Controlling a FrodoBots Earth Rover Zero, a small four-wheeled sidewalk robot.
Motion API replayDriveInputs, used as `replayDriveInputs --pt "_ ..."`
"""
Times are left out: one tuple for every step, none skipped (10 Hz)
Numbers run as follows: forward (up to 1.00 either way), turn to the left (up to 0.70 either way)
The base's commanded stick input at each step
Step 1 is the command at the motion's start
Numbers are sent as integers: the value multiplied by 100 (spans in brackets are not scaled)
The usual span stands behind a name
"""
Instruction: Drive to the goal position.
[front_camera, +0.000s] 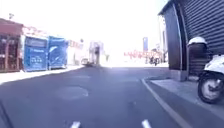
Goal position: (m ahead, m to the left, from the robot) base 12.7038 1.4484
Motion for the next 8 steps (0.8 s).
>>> replayDriveInputs --pt "45 0" --pt "45 0" --pt "45 0" --pt "45 0" --pt "45 -5" --pt "45 -20" --pt "45 -27" --pt "45 -10"
